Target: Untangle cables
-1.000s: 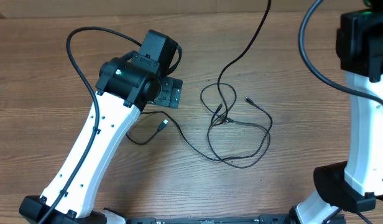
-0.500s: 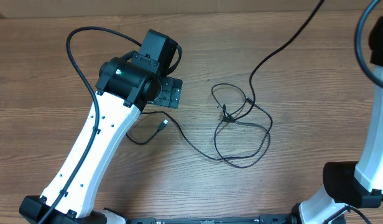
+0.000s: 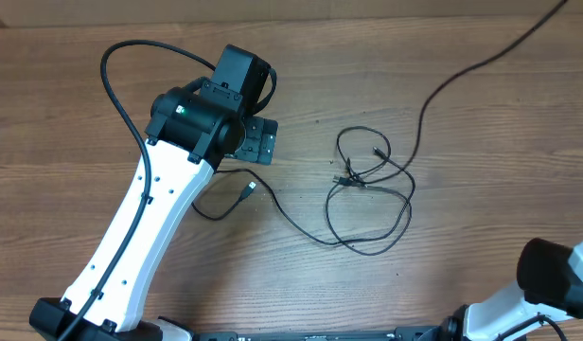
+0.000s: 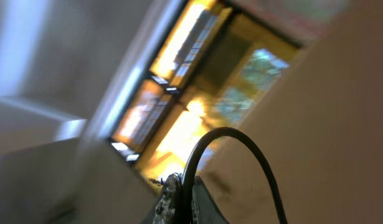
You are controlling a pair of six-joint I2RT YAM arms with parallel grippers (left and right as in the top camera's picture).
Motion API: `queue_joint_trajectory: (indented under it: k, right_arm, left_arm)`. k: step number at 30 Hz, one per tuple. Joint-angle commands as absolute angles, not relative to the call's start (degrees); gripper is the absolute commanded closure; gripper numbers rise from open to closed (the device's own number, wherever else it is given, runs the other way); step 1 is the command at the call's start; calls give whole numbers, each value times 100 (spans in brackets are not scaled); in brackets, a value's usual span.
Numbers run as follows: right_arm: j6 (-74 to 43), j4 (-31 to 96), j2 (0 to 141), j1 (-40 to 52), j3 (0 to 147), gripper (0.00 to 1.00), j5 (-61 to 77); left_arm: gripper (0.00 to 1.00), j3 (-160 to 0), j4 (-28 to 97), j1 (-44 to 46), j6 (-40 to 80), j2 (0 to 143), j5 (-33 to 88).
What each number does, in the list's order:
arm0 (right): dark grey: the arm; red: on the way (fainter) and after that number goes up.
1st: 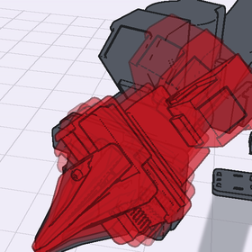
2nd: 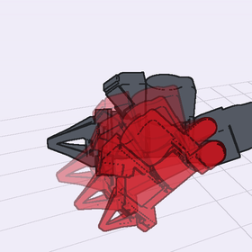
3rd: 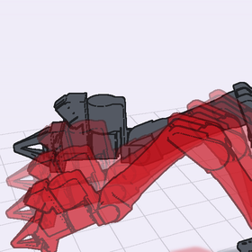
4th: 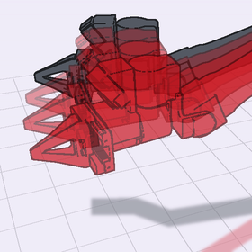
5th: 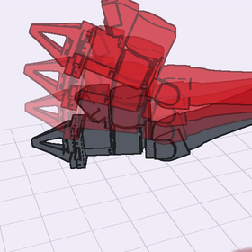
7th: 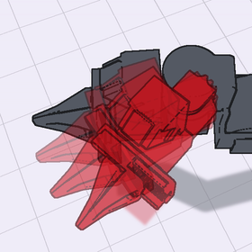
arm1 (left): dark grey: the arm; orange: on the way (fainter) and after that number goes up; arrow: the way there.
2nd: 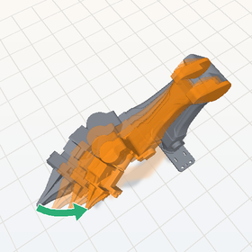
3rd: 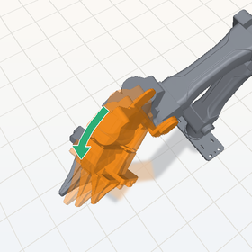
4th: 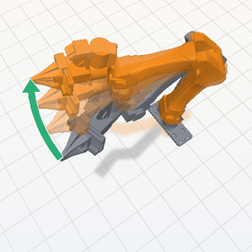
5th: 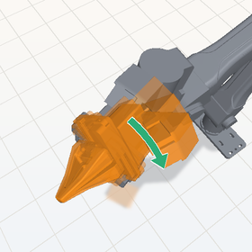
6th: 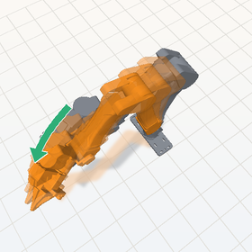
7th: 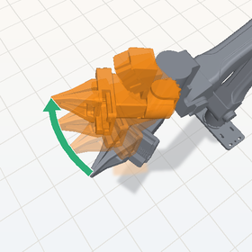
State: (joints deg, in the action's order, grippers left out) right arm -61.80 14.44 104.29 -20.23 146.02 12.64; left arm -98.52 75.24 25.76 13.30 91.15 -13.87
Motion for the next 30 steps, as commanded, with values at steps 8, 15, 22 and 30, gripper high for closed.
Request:
queue_joint_trajectory:
  k: [8,15,22,30]
  right_arm:
    - [-4692,2974,10363,-3671,14658,96,1245]
    - [-2259,3933,10409,-4025,14641,96,320]
    - [-2134,4187,10722,-3948,13581,96,266]
    - [-1758,4130,11102,-3951,12291,96,198]
  left_arm:
    - [0,-9907,7511,2552,1282,9139,-1365]
    - [0,-9907,7511,2552,1284,9139,-1365]
    - [0,-9907,7511,2552,1284,9139,-1365]
    - [0,-9907,7511,2552,1284,9139,-1365]
